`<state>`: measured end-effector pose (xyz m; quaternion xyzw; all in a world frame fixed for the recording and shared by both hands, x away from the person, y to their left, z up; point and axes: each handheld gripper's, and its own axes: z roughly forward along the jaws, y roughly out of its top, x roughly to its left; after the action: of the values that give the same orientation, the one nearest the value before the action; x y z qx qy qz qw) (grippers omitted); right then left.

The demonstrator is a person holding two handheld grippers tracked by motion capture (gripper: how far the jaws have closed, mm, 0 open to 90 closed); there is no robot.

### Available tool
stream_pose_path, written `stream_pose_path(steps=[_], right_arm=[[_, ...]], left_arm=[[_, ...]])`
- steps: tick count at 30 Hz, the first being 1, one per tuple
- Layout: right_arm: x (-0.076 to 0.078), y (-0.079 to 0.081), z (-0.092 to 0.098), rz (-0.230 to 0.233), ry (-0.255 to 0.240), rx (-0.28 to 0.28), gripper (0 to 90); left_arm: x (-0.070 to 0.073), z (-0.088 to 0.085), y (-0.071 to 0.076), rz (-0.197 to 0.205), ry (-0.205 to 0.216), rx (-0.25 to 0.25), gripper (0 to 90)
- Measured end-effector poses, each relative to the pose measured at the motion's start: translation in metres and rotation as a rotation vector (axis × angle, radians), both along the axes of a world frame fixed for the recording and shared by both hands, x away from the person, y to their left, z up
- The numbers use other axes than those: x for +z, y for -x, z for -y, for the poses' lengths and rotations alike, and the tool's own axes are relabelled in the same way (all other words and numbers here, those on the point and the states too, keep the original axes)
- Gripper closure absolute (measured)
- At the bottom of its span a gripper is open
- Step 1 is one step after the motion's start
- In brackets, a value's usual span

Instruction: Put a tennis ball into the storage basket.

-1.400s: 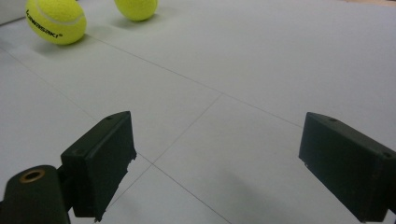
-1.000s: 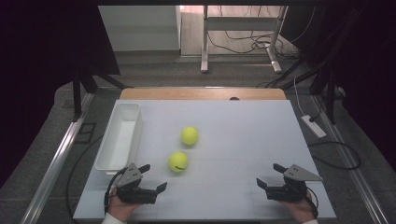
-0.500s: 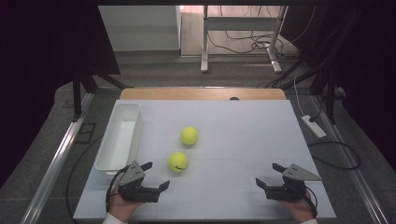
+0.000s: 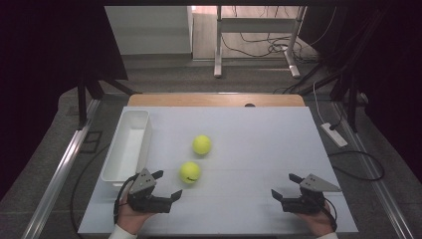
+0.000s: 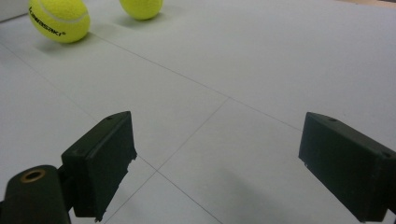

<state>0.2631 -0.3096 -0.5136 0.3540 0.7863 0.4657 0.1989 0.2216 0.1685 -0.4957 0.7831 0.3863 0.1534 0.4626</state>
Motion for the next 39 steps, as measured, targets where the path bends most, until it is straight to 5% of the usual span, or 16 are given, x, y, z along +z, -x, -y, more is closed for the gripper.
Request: stream_pose_path(steps=[39], right_arm=[[0.001,0.0,0.002,0.021,0.004,-0.01,11.5]], left_arm=[[0.01,0.02,-0.036,-0.078,-0.032,-0.029,7.6]])
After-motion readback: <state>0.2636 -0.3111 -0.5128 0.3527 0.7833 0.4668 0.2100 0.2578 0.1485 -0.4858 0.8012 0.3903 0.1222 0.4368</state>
